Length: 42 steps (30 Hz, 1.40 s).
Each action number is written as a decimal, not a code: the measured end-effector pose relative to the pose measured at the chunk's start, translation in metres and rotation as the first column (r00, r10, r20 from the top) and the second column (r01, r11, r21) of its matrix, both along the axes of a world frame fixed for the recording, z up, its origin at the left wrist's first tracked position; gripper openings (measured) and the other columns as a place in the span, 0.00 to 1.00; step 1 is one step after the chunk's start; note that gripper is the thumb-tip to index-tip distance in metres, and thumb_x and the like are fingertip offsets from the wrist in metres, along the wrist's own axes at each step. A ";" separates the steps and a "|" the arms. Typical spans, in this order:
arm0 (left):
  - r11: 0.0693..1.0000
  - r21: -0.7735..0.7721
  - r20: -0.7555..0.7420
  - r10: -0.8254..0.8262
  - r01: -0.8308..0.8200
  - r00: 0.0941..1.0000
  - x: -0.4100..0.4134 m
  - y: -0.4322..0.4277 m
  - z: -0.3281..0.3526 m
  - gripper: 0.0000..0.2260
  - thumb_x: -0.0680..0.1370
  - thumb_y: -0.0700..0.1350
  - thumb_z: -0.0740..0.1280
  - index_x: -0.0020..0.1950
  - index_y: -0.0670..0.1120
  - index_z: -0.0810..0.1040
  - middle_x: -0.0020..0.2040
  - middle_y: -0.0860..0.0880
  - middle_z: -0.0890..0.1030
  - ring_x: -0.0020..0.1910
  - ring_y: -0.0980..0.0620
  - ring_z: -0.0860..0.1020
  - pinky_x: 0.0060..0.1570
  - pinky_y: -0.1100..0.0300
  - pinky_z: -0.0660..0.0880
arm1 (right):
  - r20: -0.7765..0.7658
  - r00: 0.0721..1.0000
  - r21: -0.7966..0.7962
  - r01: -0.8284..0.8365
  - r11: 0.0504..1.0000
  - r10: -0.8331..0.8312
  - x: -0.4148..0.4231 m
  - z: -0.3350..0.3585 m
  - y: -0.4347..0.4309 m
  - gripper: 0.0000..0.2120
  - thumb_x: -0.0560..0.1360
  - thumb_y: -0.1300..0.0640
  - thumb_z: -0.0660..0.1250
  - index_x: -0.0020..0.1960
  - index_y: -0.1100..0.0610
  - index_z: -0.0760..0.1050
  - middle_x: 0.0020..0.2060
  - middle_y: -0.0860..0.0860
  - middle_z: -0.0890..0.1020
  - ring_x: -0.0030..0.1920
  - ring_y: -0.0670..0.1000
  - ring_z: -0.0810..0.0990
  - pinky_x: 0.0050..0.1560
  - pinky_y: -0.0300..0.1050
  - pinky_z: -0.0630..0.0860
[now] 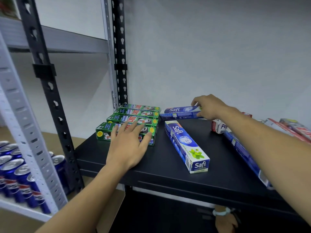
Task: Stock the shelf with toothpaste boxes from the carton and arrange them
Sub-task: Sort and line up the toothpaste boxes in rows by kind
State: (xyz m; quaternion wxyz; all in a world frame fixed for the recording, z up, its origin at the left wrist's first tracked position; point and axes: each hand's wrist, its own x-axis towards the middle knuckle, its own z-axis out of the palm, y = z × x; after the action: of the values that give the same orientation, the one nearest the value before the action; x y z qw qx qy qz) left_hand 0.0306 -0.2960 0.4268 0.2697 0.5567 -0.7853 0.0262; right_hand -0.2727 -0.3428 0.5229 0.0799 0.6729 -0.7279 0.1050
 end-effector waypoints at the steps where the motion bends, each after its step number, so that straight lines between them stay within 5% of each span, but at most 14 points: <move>1: 1.000 -0.001 0.001 0.000 0.000 1.000 0.000 0.000 0.000 0.27 0.81 0.65 0.47 0.76 0.56 0.67 0.79 0.55 0.62 0.79 0.50 0.54 0.77 0.45 0.44 | -0.020 1.000 0.004 0.004 1.000 -0.004 0.000 0.000 -0.003 0.22 0.72 0.57 0.72 0.64 0.50 0.73 0.61 0.52 0.78 0.60 0.55 0.74 0.59 0.52 0.74; 10: 1.000 -0.011 0.001 0.000 0.000 1.000 0.000 -0.003 -0.001 0.28 0.81 0.66 0.47 0.76 0.56 0.67 0.79 0.55 0.62 0.79 0.50 0.54 0.77 0.46 0.45 | -0.018 0.995 0.022 0.102 0.995 -0.102 0.000 -0.033 -0.025 0.26 0.75 0.61 0.63 0.71 0.48 0.68 0.66 0.56 0.73 0.63 0.59 0.74 0.60 0.51 0.74; 14: 1.000 -0.020 0.003 0.003 -0.003 1.000 0.001 -0.003 -0.003 0.28 0.81 0.66 0.47 0.76 0.56 0.68 0.78 0.56 0.63 0.79 0.50 0.55 0.77 0.45 0.46 | 0.052 0.998 -0.024 0.043 0.999 -0.042 0.016 -0.043 -0.032 0.22 0.76 0.51 0.67 0.70 0.48 0.71 0.66 0.55 0.75 0.63 0.58 0.74 0.58 0.50 0.74; 42: 1.000 -0.027 0.019 0.011 -0.010 1.000 -0.001 -0.005 -0.003 0.31 0.78 0.67 0.44 0.75 0.57 0.68 0.78 0.55 0.64 0.79 0.50 0.57 0.77 0.46 0.47 | 0.049 0.997 -0.271 0.064 0.961 -0.052 0.015 -0.084 -0.042 0.15 0.79 0.44 0.61 0.63 0.46 0.77 0.54 0.51 0.82 0.56 0.60 0.76 0.55 0.52 0.70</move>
State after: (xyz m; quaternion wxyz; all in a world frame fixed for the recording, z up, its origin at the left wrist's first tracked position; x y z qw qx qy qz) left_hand 0.0299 -0.3009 0.4240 0.2697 0.5569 -0.7844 0.0433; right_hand -0.2576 -0.3845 0.4385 0.1595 0.6316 -0.7275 0.2155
